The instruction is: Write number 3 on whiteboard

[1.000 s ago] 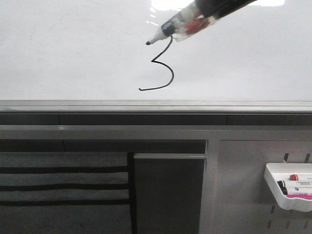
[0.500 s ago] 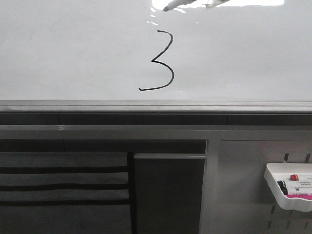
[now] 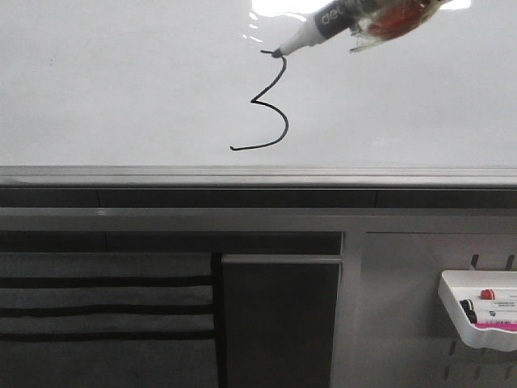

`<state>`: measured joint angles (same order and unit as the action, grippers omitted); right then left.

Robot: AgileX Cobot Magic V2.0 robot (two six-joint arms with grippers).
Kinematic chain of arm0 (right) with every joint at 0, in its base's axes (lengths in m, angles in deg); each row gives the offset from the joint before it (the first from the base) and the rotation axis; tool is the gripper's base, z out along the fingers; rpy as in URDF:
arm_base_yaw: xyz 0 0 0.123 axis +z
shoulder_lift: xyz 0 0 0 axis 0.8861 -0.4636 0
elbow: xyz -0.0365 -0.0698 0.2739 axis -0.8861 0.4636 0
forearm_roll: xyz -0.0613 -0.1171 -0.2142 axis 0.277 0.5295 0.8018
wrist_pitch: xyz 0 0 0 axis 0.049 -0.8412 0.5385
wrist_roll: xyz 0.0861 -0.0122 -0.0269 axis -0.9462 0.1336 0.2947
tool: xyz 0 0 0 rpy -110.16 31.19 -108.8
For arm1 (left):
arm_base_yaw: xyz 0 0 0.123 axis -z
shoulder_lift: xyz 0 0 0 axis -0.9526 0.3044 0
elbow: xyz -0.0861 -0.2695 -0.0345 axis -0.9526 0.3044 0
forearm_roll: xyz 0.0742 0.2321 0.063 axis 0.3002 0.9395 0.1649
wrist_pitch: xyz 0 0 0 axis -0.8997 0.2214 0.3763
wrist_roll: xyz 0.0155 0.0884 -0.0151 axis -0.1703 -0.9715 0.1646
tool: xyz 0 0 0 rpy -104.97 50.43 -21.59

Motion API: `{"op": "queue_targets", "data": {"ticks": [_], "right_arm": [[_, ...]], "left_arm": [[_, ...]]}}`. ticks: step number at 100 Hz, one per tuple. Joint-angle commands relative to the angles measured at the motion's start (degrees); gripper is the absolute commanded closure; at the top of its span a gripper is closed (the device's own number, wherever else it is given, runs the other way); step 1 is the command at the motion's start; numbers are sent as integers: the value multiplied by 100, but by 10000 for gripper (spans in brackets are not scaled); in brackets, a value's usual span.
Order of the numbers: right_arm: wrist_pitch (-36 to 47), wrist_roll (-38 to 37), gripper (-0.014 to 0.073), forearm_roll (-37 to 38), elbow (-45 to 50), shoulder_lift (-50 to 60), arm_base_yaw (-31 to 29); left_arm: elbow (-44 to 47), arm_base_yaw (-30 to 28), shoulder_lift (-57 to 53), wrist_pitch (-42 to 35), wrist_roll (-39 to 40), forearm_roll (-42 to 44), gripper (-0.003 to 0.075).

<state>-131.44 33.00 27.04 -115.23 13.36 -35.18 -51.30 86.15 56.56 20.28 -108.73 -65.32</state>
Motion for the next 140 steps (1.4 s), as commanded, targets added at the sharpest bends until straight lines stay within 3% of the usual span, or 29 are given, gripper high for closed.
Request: {"op": "queue_targets", "data": {"ticks": [1, 12, 30, 45, 81, 123, 140], "right_arm": [[78, 330, 624, -144, -335, -107, 62], [-258, 1044, 624, -144, -607, -402, 285], [-231, 2017, 624, -144, -992, -819, 795], [135, 2047, 624, -144, -1231, -1076, 1036], [263, 2047, 624, -258, -1413, -1265, 1036], [164, 2047, 624, -258, -1413, -1265, 1036], [110, 2047, 624, -258, -1413, -1265, 1036]], "left_arm": [[-367, 7, 278, 328, -663, -546, 283], [-745, 7, 727, 1143, -1498, -793, 283], [-1397, 217, 1503, 1888, -2032, -881, 283], [-1719, 807, 1904, 1875, -2768, -834, 283], [-2001, 1975, 2561, 1117, -2794, -321, 283], [-2014, 2062, 2750, 825, -2794, -299, 285], [-2014, 2062, 2750, 794, -2794, -299, 424]]}}
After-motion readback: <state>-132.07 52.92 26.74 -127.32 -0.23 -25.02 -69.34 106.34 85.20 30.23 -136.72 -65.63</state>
